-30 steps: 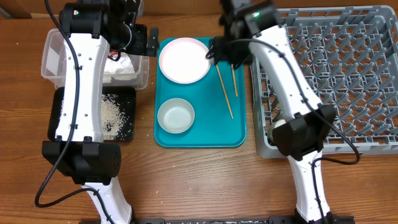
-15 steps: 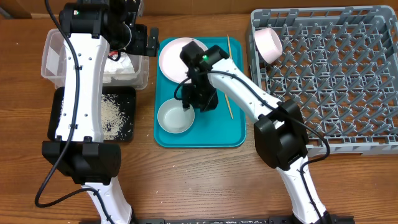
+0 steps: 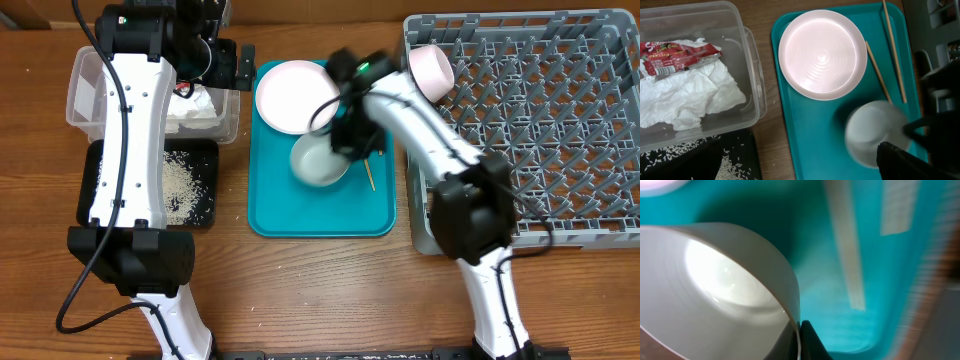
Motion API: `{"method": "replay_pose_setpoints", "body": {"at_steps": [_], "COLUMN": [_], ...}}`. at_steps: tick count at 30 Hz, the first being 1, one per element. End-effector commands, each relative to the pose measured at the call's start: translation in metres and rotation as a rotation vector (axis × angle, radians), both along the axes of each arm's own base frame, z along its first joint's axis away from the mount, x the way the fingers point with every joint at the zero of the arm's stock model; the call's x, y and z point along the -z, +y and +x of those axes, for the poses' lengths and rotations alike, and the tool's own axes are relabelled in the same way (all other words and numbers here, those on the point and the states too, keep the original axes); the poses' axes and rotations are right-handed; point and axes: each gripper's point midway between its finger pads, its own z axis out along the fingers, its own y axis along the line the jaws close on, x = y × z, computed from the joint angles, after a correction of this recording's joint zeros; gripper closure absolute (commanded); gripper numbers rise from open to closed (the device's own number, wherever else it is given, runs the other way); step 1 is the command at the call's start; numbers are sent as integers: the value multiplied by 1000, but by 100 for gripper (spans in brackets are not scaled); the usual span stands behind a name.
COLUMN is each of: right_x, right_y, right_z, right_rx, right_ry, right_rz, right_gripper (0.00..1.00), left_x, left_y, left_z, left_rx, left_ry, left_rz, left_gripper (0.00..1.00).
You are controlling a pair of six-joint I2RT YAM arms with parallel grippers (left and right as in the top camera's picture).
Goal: Sort waste into correct bins and load items into the dishwasher
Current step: 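Grasp the white bowl with the right gripper and move it to the rack, then lower the white bowl into the dish rack and release it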
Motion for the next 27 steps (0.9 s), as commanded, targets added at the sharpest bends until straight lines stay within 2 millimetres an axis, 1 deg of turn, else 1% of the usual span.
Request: {"method": "replay_pose_setpoints", "body": {"at_steps": [1,3,4,6,8,10,11,13,15,17,20,22,24,26,27], "right_x": [-136,-189,-210,-246,-279,-298,-304,-308,-300,-284,-243,-212,-185,-165,-158], "right_y": [-54,-92,-109,-147,-191,-209,-216,-227,-237,-242,-245,-241,-235,-229,-227], "right_z": [22,16,11,-4,-28,-41,-44,-46,-44,-39,-28,-22,-16,-11,-9], "right_rx": [75,141,178,293,454,521,560,601,653,664,622,602,580,567,554], "right_ry": [-361,-498,-558,-668,-772,-848,-878,-911,-924,-914,-876,-853,-853,-881,-893], "right_rz": [-24,-83,-119,-233,-405,-490,-531,-619,-719,-814,-957,-997,-1021,-1033,-1045], "right_gripper": [96,96,96,96,96,96,96,96,96,96,96,96,96,96,96], "left_x": [-7,-7,-7,-7,-7,-7,-7,-7,-7,-7,-7,-7,-7,-7,-7], "left_y": [4,4,3,4,4,3,3,3,3,3,4,3,3,3,3], "left_z": [0,0,0,0,0,0,0,0,0,0,0,0,0,0,0], "left_rx": [-17,-16,-16,-16,-16,-16,-16,-17,-16,-16,-16,-16,-16,-16,-16], "left_ry": [-18,-19,-19,-19,-19,-19,-19,-19,-19,-19,-19,-19,-19,-19,-19], "left_rz": [0,0,0,0,0,0,0,0,0,0,0,0,0,0,0], "left_gripper": [0,0,0,0,0,0,0,0,0,0,0,0,0,0,0]}}
